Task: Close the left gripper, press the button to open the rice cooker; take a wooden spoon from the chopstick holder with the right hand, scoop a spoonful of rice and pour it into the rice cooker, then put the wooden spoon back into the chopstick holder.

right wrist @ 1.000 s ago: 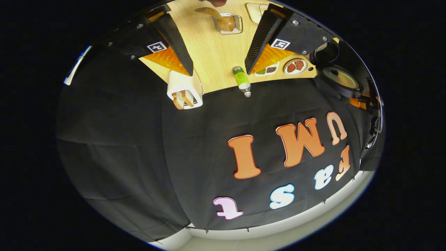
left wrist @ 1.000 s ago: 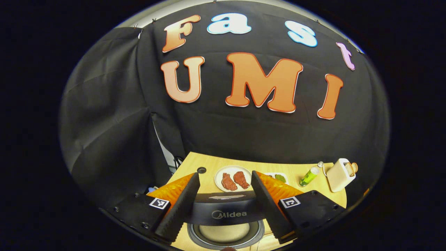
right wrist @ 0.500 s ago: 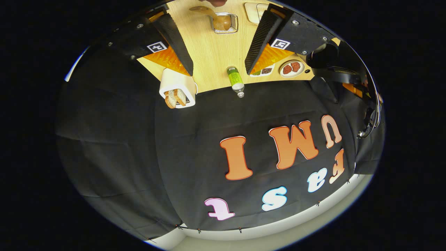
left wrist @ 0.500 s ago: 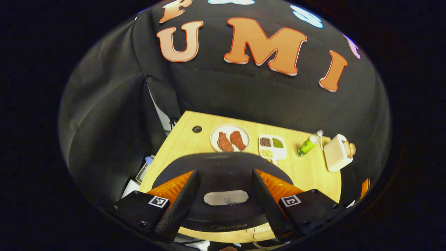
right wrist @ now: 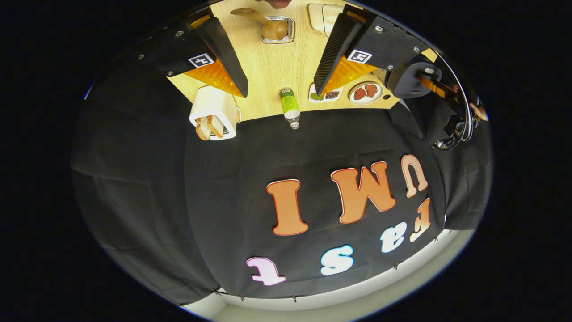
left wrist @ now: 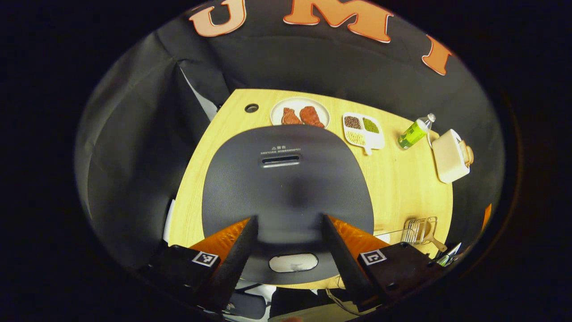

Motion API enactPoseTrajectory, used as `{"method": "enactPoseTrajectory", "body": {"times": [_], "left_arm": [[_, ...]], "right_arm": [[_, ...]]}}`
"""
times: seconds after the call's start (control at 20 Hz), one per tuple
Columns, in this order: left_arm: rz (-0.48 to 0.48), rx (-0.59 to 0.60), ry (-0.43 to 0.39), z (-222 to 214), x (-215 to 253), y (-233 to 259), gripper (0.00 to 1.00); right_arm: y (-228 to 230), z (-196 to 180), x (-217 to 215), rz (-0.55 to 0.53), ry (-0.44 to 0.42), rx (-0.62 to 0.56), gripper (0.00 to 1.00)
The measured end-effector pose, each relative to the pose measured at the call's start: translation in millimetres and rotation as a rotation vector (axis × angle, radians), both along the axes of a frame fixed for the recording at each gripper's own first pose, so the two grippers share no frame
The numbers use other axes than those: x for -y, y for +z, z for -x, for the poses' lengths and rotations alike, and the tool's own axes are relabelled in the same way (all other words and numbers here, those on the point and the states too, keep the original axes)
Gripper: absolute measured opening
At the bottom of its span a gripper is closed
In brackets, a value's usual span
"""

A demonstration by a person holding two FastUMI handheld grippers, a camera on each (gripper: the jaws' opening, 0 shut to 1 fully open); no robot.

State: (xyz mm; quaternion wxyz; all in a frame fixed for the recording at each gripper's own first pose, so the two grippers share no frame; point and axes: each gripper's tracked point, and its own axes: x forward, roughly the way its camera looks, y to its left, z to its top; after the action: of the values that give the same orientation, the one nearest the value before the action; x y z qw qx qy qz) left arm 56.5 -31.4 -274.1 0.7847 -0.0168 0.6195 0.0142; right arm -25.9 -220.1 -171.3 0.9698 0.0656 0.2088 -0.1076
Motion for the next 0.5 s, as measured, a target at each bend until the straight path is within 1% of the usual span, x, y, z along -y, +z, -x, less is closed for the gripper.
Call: {"method": "enactPoseTrajectory", "body": {"times": [0.05,0.2,0.25,0.35,0.4,0.5], "left_arm": [[-0.002,0.011,-0.001,-7,1,2,0.95],[-0.010,0.003,-0.001,-4,5,-4,0.99],[-0.015,0.023,0.001,-7,5,-4,0.99],[-0.021,0.074,0.031,-10,6,-4,0.99],[-0.026,0.107,0.029,-11,7,-3,1.00],[-0.037,0.193,0.011,-9,7,0,0.99]], "right_arm": [[0,-1,-4,0.007,0.011,-0.003,0.92],[-2,-6,-17,0.021,0.043,-0.008,0.93],[-3,-8,-20,0.024,0.051,-0.012,0.93],[-2,-13,-30,0.021,0.068,-0.009,0.93],[-2,-16,-34,0.020,0.077,-0.005,0.93],[3,-21,-43,0.020,0.094,0.005,0.93]]}}
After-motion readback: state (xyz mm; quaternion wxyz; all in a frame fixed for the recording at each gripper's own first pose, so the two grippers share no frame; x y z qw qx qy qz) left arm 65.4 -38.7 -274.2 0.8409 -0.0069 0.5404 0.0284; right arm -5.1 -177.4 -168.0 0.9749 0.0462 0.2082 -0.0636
